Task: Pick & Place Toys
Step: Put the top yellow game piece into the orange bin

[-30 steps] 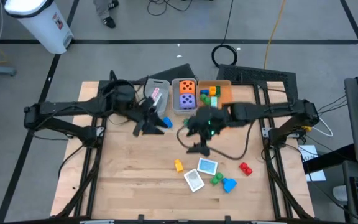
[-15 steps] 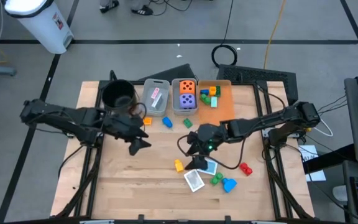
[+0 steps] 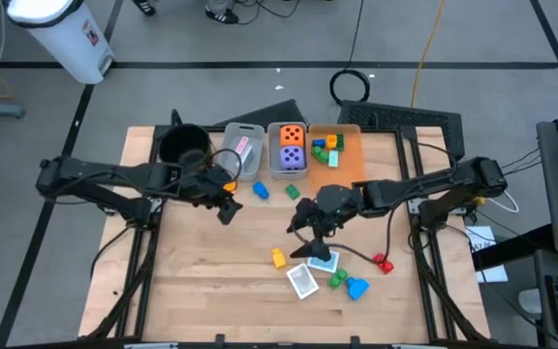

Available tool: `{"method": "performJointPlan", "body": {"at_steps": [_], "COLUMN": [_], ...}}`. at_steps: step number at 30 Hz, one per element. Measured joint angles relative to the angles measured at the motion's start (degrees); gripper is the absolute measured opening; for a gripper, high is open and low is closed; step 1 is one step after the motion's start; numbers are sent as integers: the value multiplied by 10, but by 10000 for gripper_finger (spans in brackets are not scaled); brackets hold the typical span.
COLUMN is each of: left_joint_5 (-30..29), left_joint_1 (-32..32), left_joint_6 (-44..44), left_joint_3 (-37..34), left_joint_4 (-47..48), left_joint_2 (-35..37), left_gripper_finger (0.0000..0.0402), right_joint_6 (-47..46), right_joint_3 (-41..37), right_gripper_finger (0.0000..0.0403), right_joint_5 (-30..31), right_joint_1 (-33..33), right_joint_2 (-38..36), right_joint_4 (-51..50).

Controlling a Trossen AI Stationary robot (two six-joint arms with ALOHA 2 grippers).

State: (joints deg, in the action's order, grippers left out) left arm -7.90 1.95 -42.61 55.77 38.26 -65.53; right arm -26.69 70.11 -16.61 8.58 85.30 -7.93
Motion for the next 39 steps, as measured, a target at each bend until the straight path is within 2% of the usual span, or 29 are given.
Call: {"method": "performJointPlan", "body": {"at_steps": [6, 25, 39], "left_joint_5": [35, 37, 36], "left_joint_1": [-8, -6, -6], "left_joint_6": [7, 97, 95], "left_joint_3": [0, 0, 0], "left_joint_4": [-77, -265, -328], "left_joint_2": [-5, -5, -5], "left_gripper_finger": [271, 271, 271], "right_joint_6": [11, 51, 51], "right_joint_3": [0, 0, 0], "right_gripper_finger": [396, 396, 396], "right_joint_5": [2, 2, 2], "right_joint_1": [-11, -14, -14], "right_joint_2": [-29, -50, -50], "right_joint_4": [-2, -14, -15]}}
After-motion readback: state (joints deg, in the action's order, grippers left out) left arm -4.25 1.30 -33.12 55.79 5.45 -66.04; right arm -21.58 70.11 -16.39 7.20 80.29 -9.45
